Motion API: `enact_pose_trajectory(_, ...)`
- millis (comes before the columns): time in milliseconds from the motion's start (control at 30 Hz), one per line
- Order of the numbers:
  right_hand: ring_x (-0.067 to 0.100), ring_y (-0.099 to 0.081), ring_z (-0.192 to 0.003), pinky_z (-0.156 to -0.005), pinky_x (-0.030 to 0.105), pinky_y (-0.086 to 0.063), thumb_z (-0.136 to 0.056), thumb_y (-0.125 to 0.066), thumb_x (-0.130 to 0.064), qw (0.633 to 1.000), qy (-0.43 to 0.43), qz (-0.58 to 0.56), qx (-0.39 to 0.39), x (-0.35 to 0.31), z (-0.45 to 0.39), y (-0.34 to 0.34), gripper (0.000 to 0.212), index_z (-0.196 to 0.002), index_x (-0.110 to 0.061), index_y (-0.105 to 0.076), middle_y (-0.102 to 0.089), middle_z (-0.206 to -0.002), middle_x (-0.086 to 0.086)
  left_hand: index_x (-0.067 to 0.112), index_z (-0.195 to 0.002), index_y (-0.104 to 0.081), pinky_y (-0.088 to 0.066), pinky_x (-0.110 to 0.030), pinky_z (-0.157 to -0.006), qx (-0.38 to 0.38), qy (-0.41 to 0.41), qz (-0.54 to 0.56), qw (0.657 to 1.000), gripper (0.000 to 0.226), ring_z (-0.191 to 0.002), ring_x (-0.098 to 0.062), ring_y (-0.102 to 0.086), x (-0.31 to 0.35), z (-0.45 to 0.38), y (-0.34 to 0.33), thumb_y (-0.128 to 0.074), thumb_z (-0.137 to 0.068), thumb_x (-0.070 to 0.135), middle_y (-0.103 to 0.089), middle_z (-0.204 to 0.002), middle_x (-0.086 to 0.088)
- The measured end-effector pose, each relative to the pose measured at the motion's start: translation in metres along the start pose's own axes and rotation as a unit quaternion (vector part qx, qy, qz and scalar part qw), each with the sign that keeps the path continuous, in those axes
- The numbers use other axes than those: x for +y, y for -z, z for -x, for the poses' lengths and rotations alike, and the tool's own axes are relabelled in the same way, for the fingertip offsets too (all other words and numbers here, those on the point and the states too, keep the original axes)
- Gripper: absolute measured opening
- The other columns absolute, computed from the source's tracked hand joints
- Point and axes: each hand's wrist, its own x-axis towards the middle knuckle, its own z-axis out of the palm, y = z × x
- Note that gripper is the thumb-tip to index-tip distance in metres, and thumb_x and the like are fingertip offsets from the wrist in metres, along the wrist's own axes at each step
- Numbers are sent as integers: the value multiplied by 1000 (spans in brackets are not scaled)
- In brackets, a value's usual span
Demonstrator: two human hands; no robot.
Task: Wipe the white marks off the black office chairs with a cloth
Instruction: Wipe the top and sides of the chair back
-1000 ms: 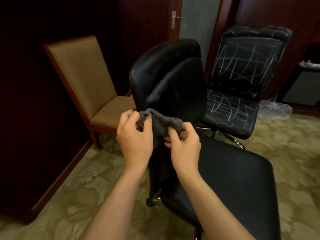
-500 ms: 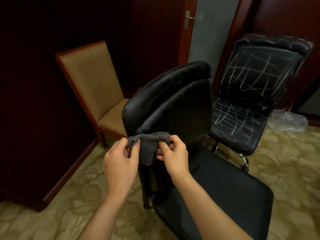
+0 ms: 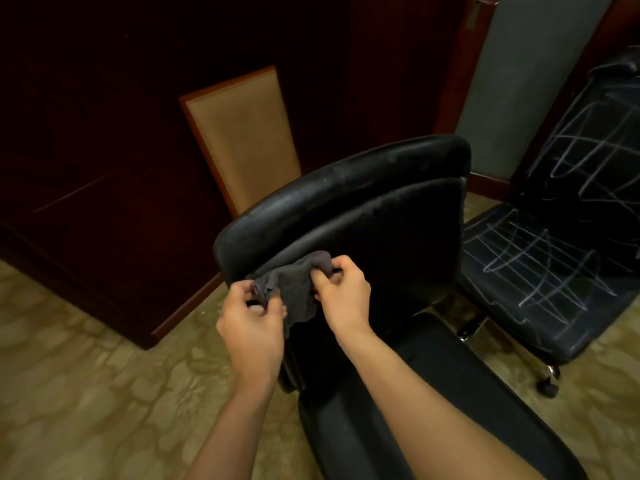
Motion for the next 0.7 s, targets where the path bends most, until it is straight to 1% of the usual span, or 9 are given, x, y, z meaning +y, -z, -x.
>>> enact_pose_trajectory(100,12,-69,-78,-81,42,-59,-91,-69,-25,1000,0,-1,15,1,-4,-1,7,-90,-22,-64,-69,-73,1,22,-95,-59,-59,-28,-66,32,-31,-19,999,17,-68,-11,-68,-6,-1,-11,-72,-88,14,-66,-90,-2)
enact_pose_trajectory(133,12,-69,-78,-81,41,-60,-91,-69,-24,1000,2,1,17,0,-6,0,6,-89,-22,-63,-69,-74,1,18,-96,-60,-57,-26,-66,38,-39,-21,998,17,-67,-10,-67,-6,-2,-16,-72,-87,11,-65,-92,-3)
enact_pose_trajectory(200,15,-69,-77,-79,43,-60,-91,-69,-23,999,9,13,27,-2,-16,5,7,-88,-22,-63,-69,-74,3,13,-96,-61,-52,-17,-62,38,-57,-18,997,17,-66,-6,-63,-2,-5,-30,-73,-85,5,-63,-93,-4)
enact_pose_trajectory(300,17,-70,-73,-77,45,-60,-91,-69,-19,996,6,22,90,-5,-39,22,9,-86,-20,-62,-68,-72,6,10,-94,-63,-46,-8,-63,8,-87,-12,996,16,-67,-7,-60,12,-13,-56,-73,-83,4,-62,-90,-4)
enact_pose_trajectory(367,17,-71,-72,-77,44,-61,-91,-69,-15,993,-5,5,118,-10,-50,33,7,-88,-17,-63,-68,-74,8,11,-93,-64,-45,-7,-62,-16,-97,-7,995,14,-64,-5,-59,18,-22,-70,-74,-84,6,-63,-86,-3)
enact_pose_trajectory(467,19,-72,-73,-77,45,-60,-91,-69,-14,993,-17,9,118,-17,-58,33,7,-88,-14,-63,-70,-74,11,17,-89,-62,-50,-13,-61,-26,-94,5,995,16,-63,-3,-60,18,-35,-74,-76,-85,11,-63,-79,3)
enact_pose_trajectory(567,18,-71,-73,-79,47,-59,-91,-69,-19,993,-22,29,117,-20,-63,31,10,-84,-20,-62,-70,-71,6,20,-88,-63,-55,-23,-61,-24,-84,15,996,12,-62,-4,-62,20,-44,-72,-76,-88,19,-63,-73,9)
enact_pose_trajectory(633,15,-71,-73,-79,44,-59,-91,-69,-20,993,-21,31,113,-21,-67,38,9,-86,-21,-62,-70,-72,4,17,-87,-64,-55,-26,-60,-24,-92,-1,995,10,-61,-4,-61,22,-48,-80,-74,-89,21,-63,-73,6)
enact_pose_trajectory(700,13,-71,-73,-79,42,-59,-92,-69,-20,994,-13,32,103,-20,-72,48,7,-88,-19,-63,-71,-72,4,13,-90,-66,-54,-29,-61,-11,-98,-24,995,12,-61,-8,-59,24,-48,-91,-74,-90,23,-64,-78,0)
